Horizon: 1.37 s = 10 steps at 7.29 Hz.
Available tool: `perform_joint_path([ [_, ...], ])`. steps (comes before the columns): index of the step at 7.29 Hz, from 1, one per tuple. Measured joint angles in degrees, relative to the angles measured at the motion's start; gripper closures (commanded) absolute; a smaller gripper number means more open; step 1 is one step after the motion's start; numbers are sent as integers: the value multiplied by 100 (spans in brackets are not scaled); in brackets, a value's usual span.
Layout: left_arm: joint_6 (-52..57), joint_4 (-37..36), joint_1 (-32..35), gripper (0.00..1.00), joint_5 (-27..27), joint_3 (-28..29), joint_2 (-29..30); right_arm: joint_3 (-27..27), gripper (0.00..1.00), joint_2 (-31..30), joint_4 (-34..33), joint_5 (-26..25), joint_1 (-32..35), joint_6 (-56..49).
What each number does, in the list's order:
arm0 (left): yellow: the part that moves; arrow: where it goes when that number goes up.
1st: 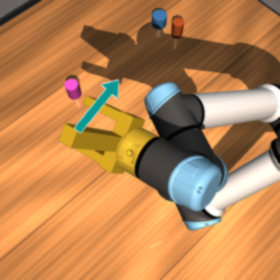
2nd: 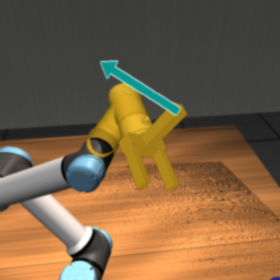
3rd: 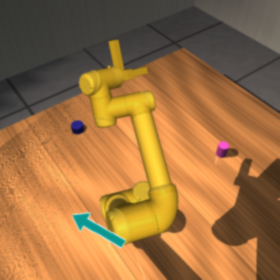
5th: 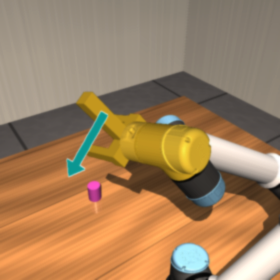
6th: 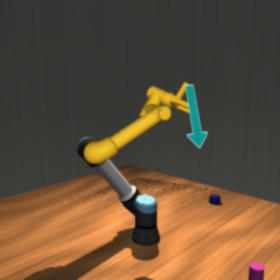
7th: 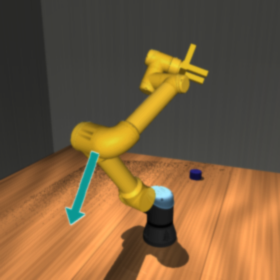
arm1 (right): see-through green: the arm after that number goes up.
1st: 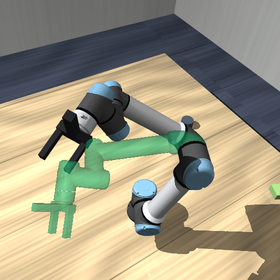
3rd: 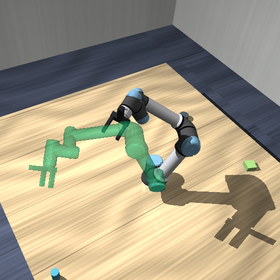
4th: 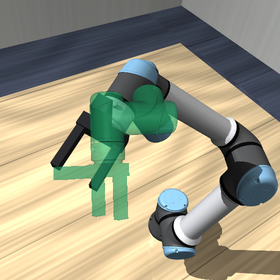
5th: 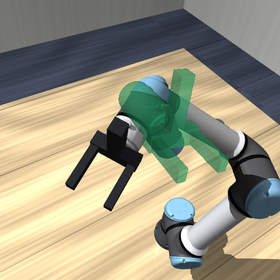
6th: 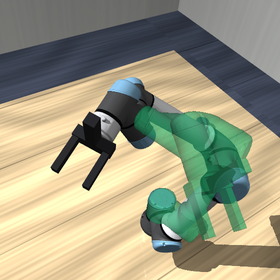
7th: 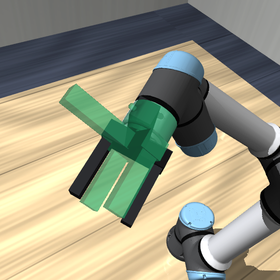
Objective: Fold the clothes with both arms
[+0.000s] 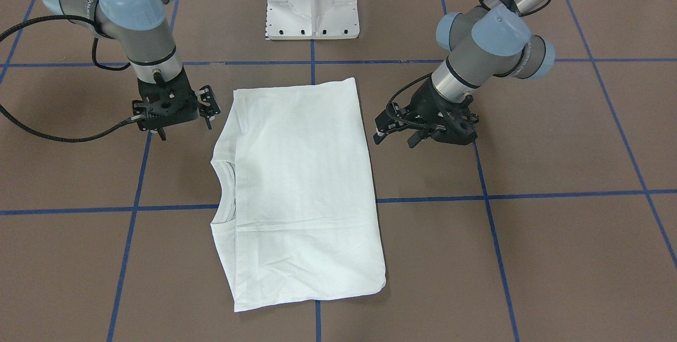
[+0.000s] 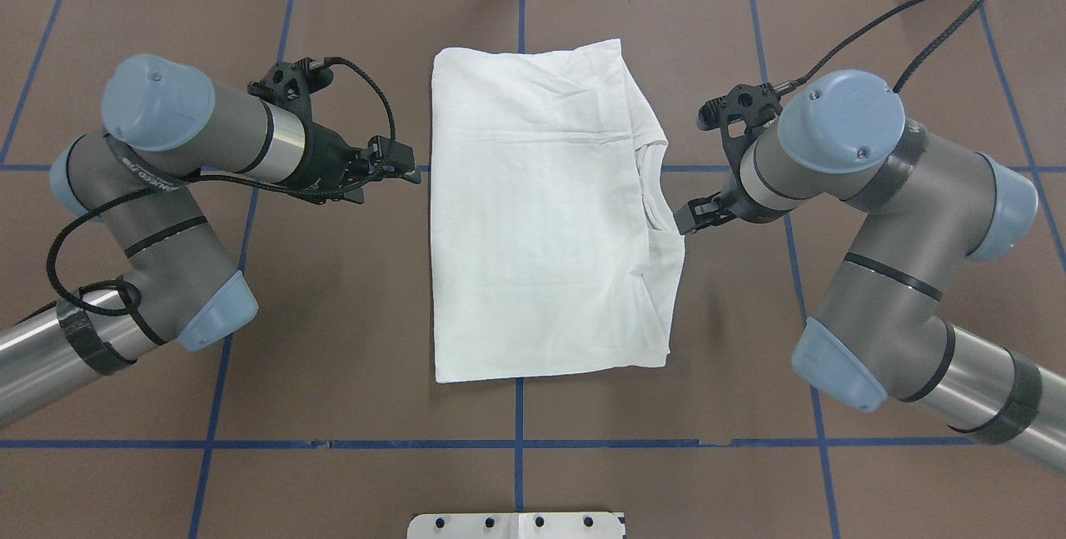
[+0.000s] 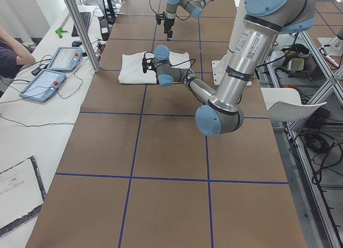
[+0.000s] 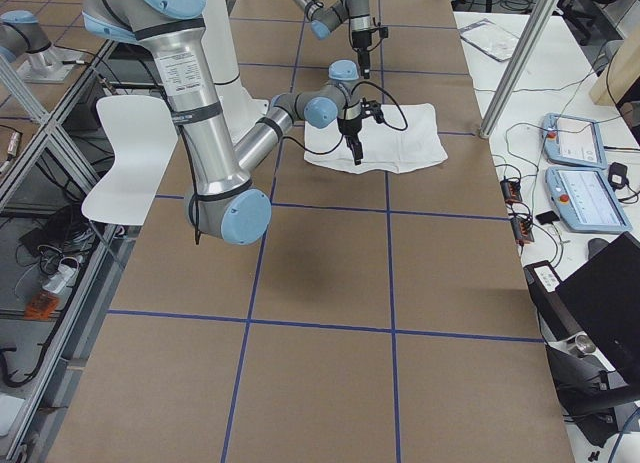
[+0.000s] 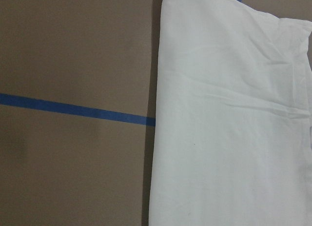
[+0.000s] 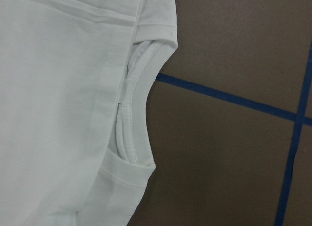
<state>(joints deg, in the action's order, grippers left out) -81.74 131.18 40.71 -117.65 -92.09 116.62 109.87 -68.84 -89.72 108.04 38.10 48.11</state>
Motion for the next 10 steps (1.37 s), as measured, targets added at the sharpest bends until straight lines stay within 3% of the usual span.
perform_joint_path([
  [4,-1408,-63,-782,0,78,-362,-17,337,0,-18,6,894,-149,1876],
  [7,-2590,-677,-1686,2,658,-724,19,442,0,-11,13,1076,-159,2426],
  [10,-2761,-944,-2012,2,1046,-628,23,430,0,21,16,1102,-161,2484],
])
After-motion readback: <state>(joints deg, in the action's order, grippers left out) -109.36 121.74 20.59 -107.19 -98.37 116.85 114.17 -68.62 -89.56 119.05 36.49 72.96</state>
